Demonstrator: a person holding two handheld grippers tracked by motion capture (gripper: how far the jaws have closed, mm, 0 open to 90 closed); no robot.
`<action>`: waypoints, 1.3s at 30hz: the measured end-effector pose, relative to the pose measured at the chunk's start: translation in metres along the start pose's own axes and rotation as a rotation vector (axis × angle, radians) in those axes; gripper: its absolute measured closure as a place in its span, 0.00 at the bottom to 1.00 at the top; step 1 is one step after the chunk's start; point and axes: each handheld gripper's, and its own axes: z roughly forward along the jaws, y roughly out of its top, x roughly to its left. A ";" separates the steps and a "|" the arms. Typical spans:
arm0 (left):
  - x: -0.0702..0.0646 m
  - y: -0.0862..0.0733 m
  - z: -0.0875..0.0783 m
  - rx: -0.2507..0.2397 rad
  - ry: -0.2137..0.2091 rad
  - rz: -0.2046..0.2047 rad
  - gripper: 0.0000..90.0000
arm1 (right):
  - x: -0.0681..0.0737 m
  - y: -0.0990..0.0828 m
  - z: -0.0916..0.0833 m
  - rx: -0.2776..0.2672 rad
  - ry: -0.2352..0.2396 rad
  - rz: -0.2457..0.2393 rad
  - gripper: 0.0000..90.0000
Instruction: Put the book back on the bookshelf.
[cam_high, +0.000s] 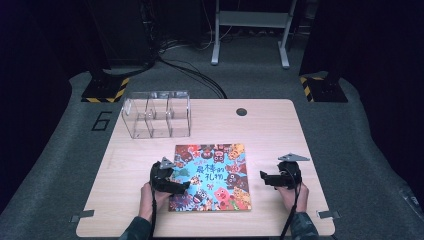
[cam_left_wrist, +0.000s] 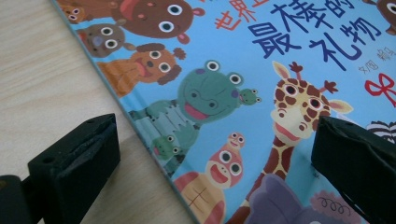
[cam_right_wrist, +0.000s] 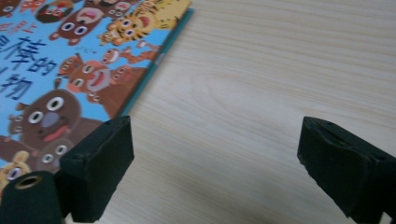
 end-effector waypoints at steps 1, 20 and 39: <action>-0.001 0.000 0.000 0.006 -0.011 0.022 0.02 | 0.002 0.002 0.001 0.009 0.016 -0.001 0.13; -0.002 -0.005 -0.001 -0.034 -0.005 0.029 0.03 | 0.047 0.044 0.054 0.216 0.172 -0.059 0.26; -0.002 -0.008 -0.001 -0.060 -0.011 0.033 0.03 | 0.051 0.050 0.066 0.272 0.163 -0.063 0.46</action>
